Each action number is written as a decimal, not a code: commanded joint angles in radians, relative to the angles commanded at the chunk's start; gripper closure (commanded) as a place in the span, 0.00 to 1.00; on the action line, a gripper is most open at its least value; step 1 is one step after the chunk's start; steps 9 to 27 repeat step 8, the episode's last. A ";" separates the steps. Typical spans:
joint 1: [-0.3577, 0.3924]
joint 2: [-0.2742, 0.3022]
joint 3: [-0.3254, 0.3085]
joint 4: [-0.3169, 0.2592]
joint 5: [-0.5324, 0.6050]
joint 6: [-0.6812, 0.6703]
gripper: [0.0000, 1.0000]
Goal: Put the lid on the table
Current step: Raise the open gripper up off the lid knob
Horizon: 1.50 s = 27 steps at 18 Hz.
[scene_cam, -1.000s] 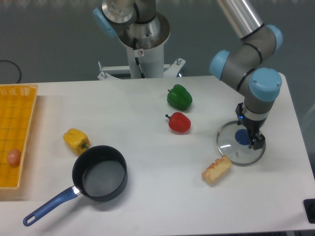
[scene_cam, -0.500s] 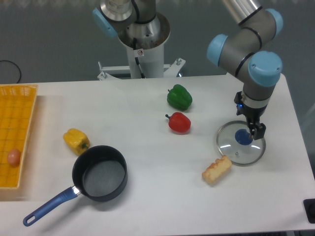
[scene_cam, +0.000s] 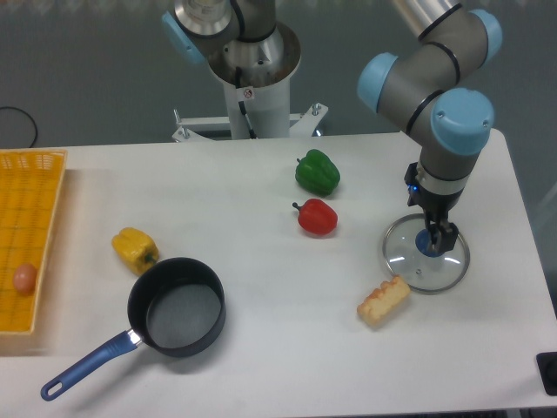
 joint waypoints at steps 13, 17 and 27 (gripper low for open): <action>-0.011 -0.003 0.006 0.000 -0.002 -0.003 0.00; -0.011 -0.003 0.006 0.000 -0.002 -0.003 0.00; -0.011 -0.003 0.006 0.000 -0.002 -0.003 0.00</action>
